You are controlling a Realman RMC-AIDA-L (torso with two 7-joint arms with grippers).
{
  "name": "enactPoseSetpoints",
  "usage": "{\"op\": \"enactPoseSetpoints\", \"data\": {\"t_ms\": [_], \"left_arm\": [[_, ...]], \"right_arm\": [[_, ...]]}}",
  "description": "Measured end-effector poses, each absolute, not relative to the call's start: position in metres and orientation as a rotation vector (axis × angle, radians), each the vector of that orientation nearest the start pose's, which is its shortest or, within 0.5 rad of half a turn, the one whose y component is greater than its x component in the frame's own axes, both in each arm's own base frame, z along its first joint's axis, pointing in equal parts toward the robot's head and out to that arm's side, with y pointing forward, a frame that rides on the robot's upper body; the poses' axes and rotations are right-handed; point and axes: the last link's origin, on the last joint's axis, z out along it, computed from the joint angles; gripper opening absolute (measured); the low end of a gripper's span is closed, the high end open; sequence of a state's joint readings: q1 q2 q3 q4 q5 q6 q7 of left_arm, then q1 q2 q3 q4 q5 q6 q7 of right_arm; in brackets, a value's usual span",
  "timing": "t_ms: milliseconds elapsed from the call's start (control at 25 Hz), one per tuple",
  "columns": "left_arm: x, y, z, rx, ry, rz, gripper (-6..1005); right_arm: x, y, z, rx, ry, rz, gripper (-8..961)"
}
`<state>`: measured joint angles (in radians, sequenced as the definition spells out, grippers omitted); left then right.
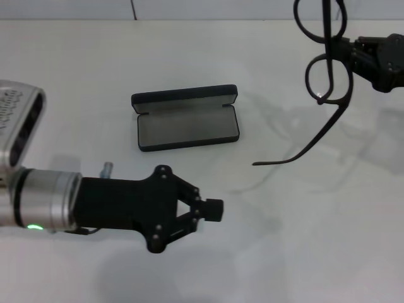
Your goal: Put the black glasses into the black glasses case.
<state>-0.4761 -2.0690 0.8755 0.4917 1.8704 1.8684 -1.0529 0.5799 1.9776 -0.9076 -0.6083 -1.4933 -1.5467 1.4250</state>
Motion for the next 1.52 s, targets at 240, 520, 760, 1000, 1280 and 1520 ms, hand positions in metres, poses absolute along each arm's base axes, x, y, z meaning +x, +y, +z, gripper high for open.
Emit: {"op": "enactPoseSetpoints", "data": {"t_ms": [240,520,760,1000,1280,1520], "left_arm": [[-0.226,0.263,-0.043,-3.012,-0.217,-1.168,17],[-0.207,0.271,-0.052,-3.005,-0.165,-1.247,18],[-0.202,0.278,-0.052,-2.958,-0.163,-1.279,20],[-0.199,0.282,-0.05,-2.915,-0.168,-1.31,21],[-0.194,0.287,-0.046,-2.863,-0.166,-1.353,22],[-0.194,0.29,-0.045,-2.848,-0.174,-1.353,23]], "right_arm": [[0.198,0.362,0.026,-2.584,0.603,1.235,55],[0.19,0.359,0.006,-2.63,0.704,1.313,55],[0.187,0.353,0.001,-2.66,0.717,1.344,55],[0.187,0.35,-0.006,-2.682,0.746,1.338,55],[0.185,0.348,-0.021,-2.763,0.749,1.242,55],[0.184,0.343,-0.03,-2.825,0.745,1.189,55]]}}
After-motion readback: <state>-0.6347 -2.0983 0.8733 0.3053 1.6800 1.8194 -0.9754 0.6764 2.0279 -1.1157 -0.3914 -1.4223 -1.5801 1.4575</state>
